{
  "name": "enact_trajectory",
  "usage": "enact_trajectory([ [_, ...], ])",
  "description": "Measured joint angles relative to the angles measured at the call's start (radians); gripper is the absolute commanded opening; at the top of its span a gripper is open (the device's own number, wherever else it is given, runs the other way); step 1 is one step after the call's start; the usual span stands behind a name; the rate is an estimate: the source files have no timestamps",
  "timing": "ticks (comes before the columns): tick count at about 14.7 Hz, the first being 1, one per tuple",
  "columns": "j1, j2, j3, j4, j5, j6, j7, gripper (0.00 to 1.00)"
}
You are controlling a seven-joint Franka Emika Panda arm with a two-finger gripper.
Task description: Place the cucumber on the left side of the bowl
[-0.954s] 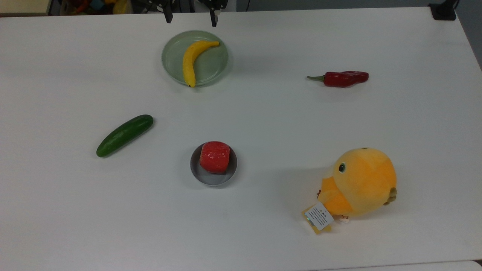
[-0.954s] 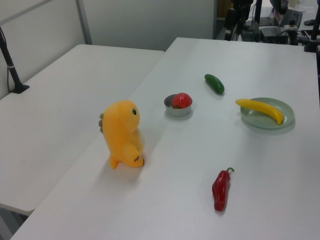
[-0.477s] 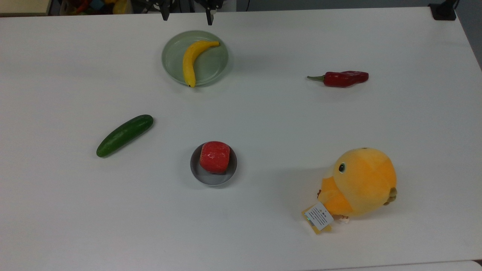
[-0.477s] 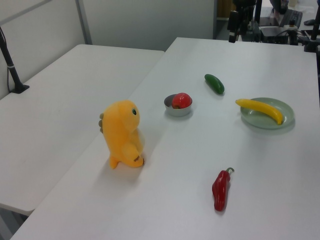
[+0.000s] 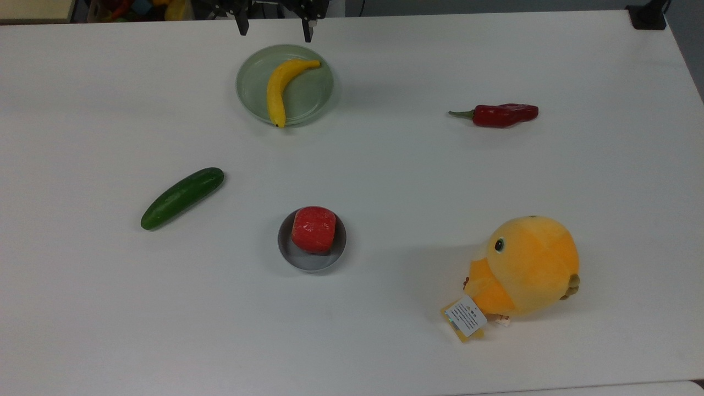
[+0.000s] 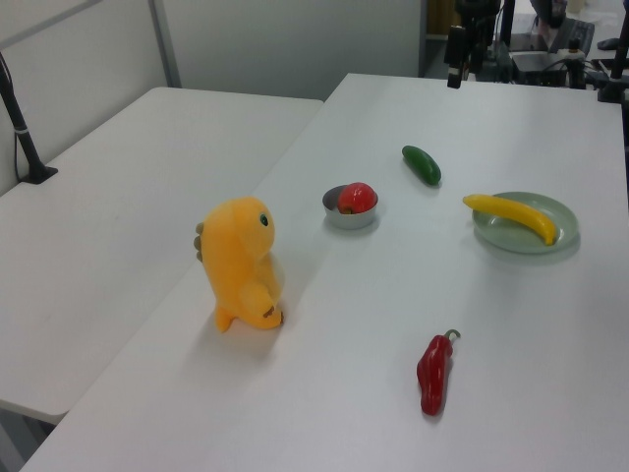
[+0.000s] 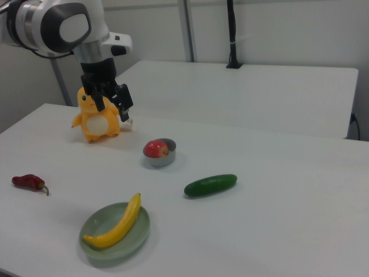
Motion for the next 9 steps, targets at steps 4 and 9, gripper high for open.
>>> enact_trajectory([
  [4,0.001,0.002,0.001,-0.001,0.002,0.000,0.000,1.00],
  [9,0.018,0.005,0.006,-0.023,0.003,0.000,0.000,1.00],
])
